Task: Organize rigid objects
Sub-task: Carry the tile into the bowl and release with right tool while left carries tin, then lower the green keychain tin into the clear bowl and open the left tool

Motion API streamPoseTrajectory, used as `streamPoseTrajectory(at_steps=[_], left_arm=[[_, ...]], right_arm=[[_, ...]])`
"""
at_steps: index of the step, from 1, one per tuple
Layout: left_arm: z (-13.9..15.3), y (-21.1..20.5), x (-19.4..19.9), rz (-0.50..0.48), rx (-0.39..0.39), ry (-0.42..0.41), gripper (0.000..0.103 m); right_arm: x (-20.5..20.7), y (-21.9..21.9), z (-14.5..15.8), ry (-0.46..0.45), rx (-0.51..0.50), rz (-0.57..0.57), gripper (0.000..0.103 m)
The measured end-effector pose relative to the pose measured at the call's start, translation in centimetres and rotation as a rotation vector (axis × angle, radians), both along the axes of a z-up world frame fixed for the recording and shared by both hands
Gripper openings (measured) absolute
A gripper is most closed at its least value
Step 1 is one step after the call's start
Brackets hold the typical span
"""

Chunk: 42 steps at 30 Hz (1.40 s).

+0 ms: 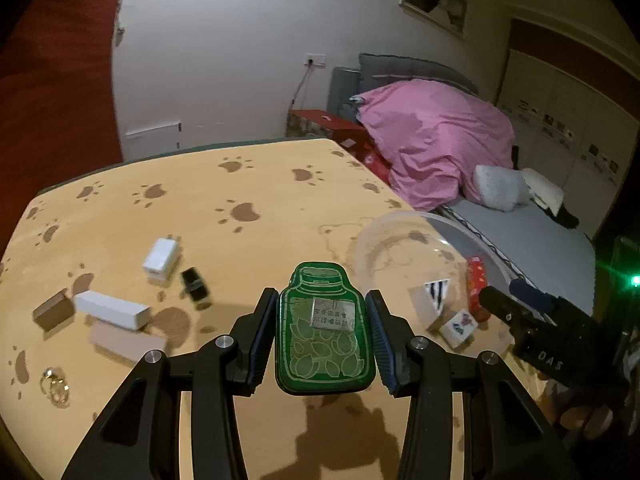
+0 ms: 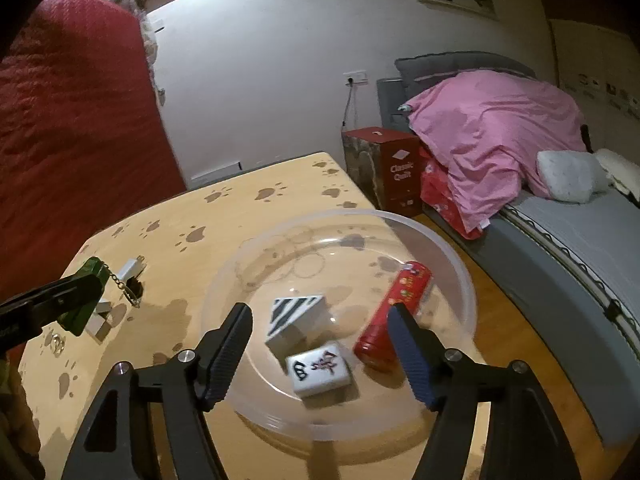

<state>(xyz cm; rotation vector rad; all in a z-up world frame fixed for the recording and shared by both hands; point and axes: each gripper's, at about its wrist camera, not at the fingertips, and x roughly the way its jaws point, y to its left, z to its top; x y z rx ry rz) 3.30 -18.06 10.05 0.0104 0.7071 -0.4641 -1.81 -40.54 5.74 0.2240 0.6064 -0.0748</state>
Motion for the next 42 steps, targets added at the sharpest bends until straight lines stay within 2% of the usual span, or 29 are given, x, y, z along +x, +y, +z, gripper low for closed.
streamPoseTrajectory(at_steps=[4,15,24,26,28,29,38,42], left_arm=[[-0.1,-2.2,0.5,-0.043,-0.002,0.001,0.045],[-0.7,-7.0,1.5,-0.151,-0.023,0.01,0.045],[-1.7,-9.6,2.3,-0.213,-0.042,0.039,0.046],[-1.9,-9.8,2.4,-0.215,-0.046,0.042,0.051],[-1.9,-9.5,2.5,-0.194,-0.044,0.037,0.073],[-1.8,-9.4,2.4,-0.186,-0.044,0.032,0.075],[-2.0,-7.2,2.9,-0.108,-0.04,0.037,0.077],[-1.9,-6.4,2.5,-0.072,0.003,0.011,0.081]], right_arm=[[-0.8,-0.9,0.1,-0.015,-0.007,-0.03,0.079],[-0.9,-2.1,-0.4,-0.006,-0.005,-0.077,0.102],[-0.9,-2.1,-0.7,0.006,-0.003,-0.069,0.103],[-0.9,-1.9,-0.8,0.011,-0.008,-0.066,0.103],[-0.7,-1.7,-0.8,0.013,-0.013,-0.065,0.103],[-0.8,-1.6,-0.8,0.014,-0.012,-0.063,0.103],[-1.1,-1.0,-0.6,0.019,-0.006,-0.053,0.103],[-0.7,-0.6,-0.7,0.032,0.006,-0.044,0.103]])
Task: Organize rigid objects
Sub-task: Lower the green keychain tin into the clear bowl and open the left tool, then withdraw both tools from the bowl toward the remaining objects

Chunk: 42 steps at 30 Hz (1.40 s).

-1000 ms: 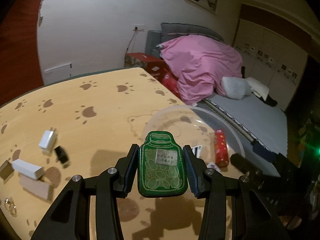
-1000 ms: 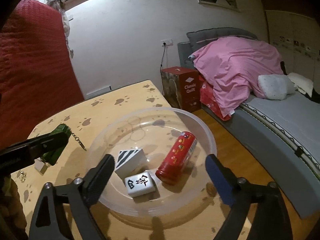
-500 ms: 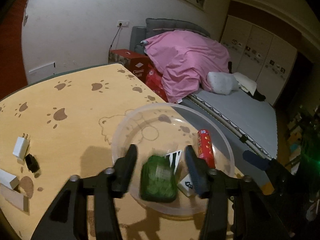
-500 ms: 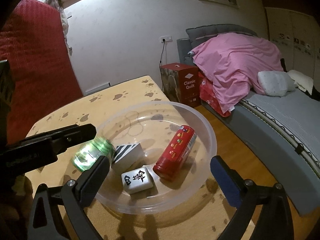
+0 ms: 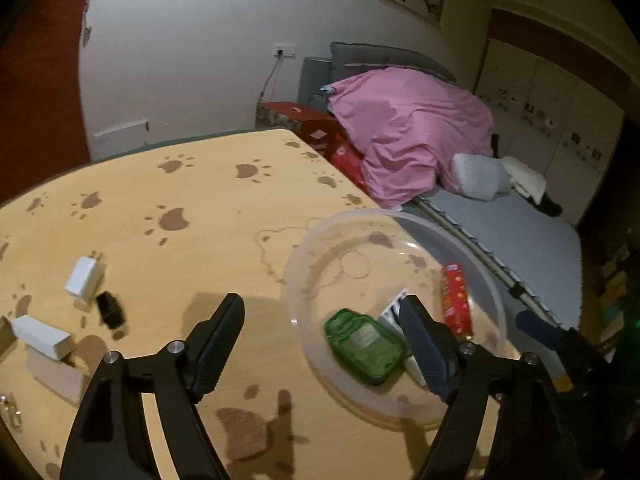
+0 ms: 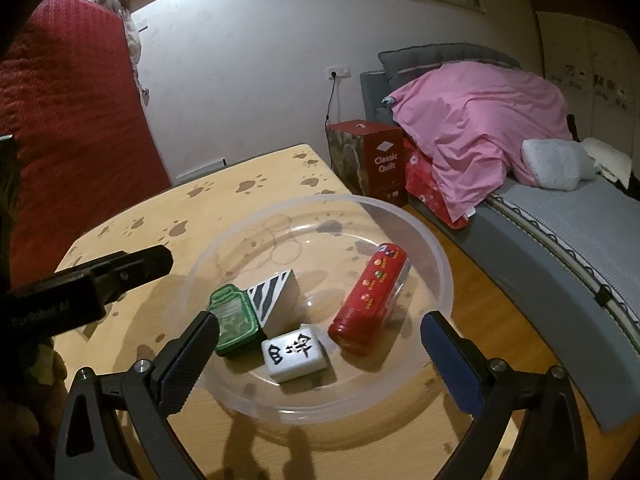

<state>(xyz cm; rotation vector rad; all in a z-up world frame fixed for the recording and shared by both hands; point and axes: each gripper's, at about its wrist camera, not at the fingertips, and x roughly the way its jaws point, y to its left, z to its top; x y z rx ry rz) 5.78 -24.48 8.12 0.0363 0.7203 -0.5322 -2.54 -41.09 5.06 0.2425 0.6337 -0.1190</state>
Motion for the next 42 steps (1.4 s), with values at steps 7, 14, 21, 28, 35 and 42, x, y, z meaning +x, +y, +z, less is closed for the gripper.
streamPoseTrajectory(at_steps=[7,14,21,28,35,42], left_arm=[[0.1,2.2,-0.5,0.047,0.032,-0.022,0.081],[-0.1,6.5,-0.5,0.135,0.044,-0.013,0.082],[-1.1,11.2,-0.5,0.229,0.065,0.015,0.082],[-2.7,16.8,-1.1,0.331,0.093,0.044,0.083],[-3.6,21.7,-1.5,0.429,0.097,0.055,0.083],[-4.3,25.9,-1.8,0.507,0.1,0.061,0.083]], right_arm=[[0.3,1.4,0.5,-0.015,-0.005,0.037,0.103],[0.8,4.4,1.4,-0.036,-0.033,0.121,0.103],[1.7,7.7,1.7,-0.025,-0.045,0.201,0.103],[2.3,11.6,1.4,0.0,-0.067,0.295,0.103],[2.8,14.9,0.8,0.036,-0.059,0.362,0.103],[3.8,17.1,-0.2,0.101,-0.029,0.407,0.103]])
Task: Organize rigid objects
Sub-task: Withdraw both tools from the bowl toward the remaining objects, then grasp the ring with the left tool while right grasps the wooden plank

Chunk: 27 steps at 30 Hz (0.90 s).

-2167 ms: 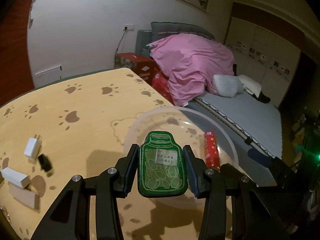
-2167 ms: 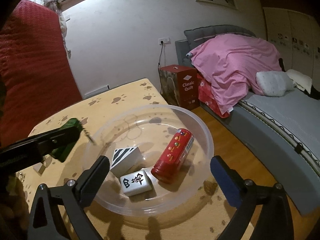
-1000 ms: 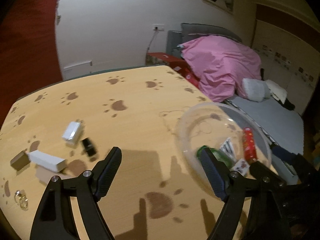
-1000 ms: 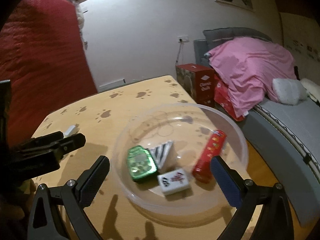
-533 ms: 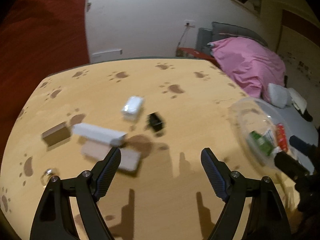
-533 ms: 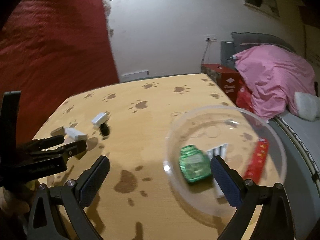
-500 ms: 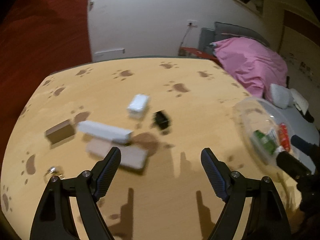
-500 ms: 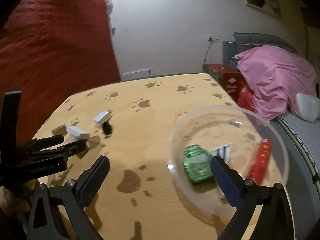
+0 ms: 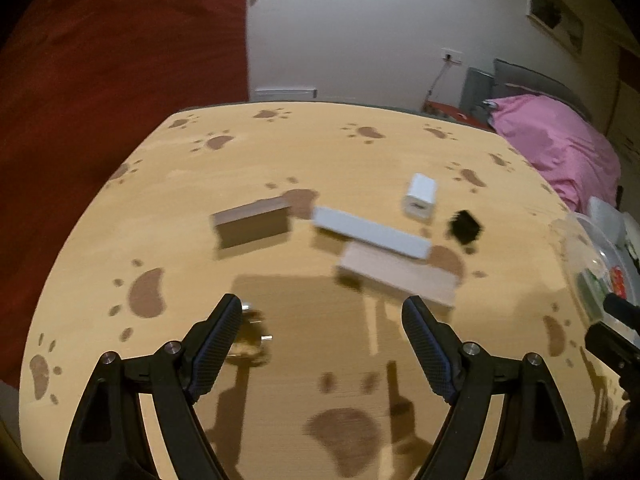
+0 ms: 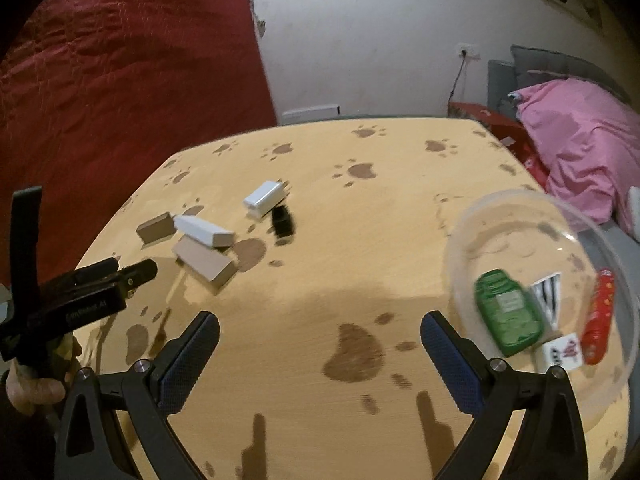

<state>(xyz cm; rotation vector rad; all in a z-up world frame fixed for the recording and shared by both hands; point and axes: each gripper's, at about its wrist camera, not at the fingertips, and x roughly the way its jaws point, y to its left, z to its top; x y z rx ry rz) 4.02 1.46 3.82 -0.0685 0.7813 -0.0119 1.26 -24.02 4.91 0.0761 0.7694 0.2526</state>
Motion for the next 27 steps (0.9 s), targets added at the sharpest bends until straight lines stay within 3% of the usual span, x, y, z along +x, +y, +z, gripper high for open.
streamPoseTrajectory(at_steps=[9,11,12,13,16,20,27], left_arm=[[-1.7,3.5,0.7,0.053,-0.022,0.035,0.08],[-2.0,3.7,0.8,0.054,-0.032,0.046,0.069],[-2.3,3.8,0.9,0.053,-0.039,0.056,0.055],[-2.5,3.8,0.9,0.052,-0.044,0.064,0.047],[-2.5,4.0,0.7,0.056,-0.042,0.051,0.035],[-2.4,4.6,0.4,0.061,-0.083,0.035,0.033],[-1.7,4.8,-0.3,0.088,-0.057,-0.023,0.033]], right_arm=[[1.1,3.4,-0.8,0.048,-0.013,0.053,0.103],[1.5,4.0,-1.0,0.061,-0.013,0.06,0.103],[1.7,4.2,-1.2,0.069,-0.011,0.06,0.103],[2.0,4.5,-1.3,0.081,-0.007,0.06,0.103],[2.6,5.0,-1.5,0.109,0.021,0.068,0.103],[3.3,6.3,-1.5,0.124,0.04,0.087,0.103],[4.6,8.4,-2.0,0.145,0.051,0.099,0.103]])
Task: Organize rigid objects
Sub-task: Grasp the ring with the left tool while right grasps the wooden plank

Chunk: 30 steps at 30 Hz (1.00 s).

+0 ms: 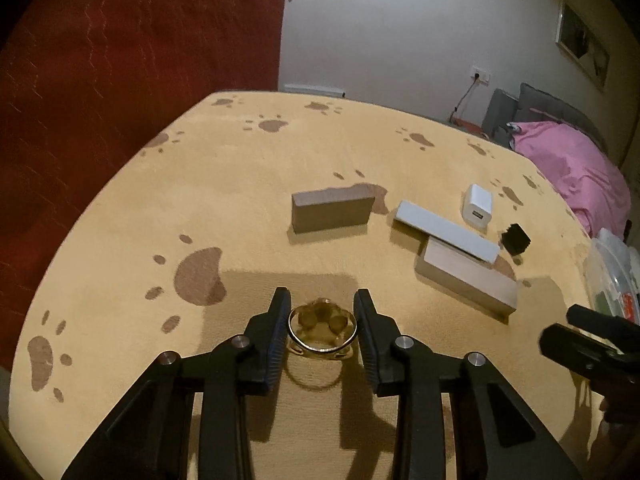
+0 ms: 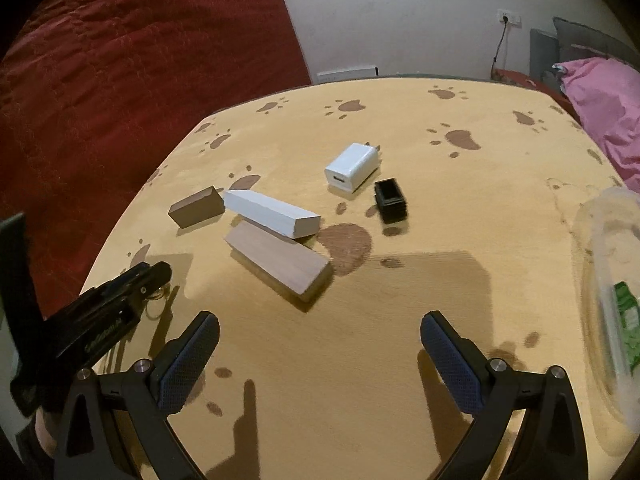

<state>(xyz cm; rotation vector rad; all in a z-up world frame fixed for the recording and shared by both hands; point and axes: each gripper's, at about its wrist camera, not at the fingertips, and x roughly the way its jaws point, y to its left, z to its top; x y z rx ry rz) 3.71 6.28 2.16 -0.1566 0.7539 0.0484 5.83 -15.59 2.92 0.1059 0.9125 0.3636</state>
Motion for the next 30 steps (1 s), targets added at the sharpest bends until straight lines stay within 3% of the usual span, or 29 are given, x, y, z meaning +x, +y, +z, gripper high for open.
streamPoseTrajectory(at_steps=[20,30], left_arm=[[0.5,1.8,-0.9,0.062,-0.025,-0.053,0.033],[0.3,3.1,-1.3,0.107,-0.064,-0.062,0.033]], right_arm=[[1.7,3.9,-1.2,0.031,0.008,0.002,0.103],[3.3,5.9,-1.6,-0.005,-0.011,-0.021,0.103]])
